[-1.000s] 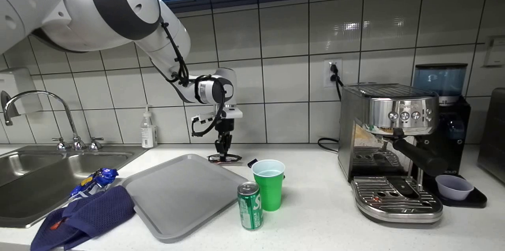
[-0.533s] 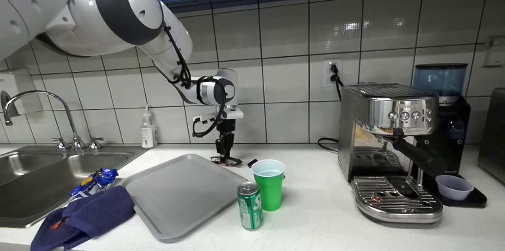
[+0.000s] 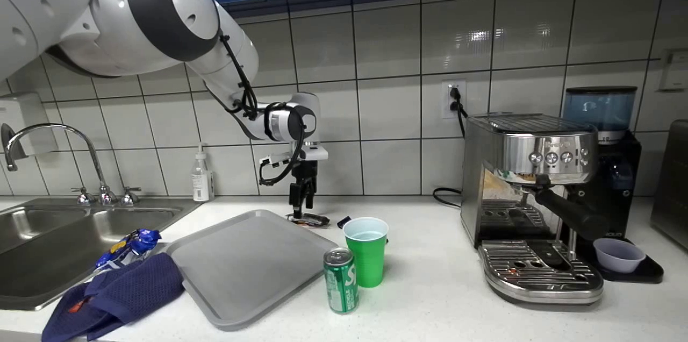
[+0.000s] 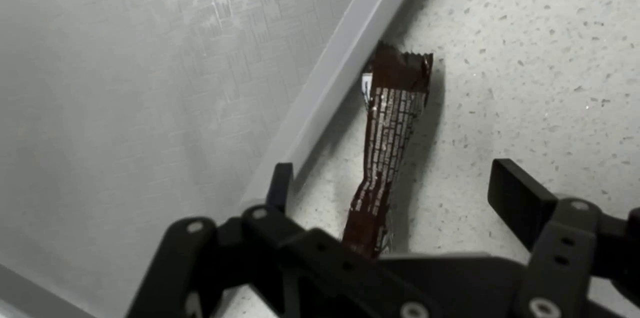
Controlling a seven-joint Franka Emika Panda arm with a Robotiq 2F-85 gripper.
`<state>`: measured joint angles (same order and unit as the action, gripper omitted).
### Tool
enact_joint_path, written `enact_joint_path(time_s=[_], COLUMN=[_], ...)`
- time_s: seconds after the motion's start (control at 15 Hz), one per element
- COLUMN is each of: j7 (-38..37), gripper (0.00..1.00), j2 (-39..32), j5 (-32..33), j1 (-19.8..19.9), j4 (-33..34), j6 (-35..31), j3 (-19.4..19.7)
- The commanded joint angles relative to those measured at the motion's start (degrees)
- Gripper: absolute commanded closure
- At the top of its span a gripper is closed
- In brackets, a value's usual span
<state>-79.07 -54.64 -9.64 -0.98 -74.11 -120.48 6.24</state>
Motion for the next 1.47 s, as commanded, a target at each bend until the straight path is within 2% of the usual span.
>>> enact_joint_path(time_s=[0.0,1.07,1.2,1.27,1.4], j7=[-0.2,-4.3,-2.2,-2.7,-2.6], gripper=[0.0,0.0,0.0,0.0,0.0], j2=[1.5,4.0,5.0,2.0,2.4], j5=[0.6,0.9,1.3,1.1,1.2], j1=[-0.3,0.5,1.0,1.2,1.4], j4=[-0.6,-3.5,-4.7,-1.3,-1.9], j6=[1.5,-0.2,0.1,0.0,0.0], j3=[0.1,4.7,4.5,4.1,4.2])
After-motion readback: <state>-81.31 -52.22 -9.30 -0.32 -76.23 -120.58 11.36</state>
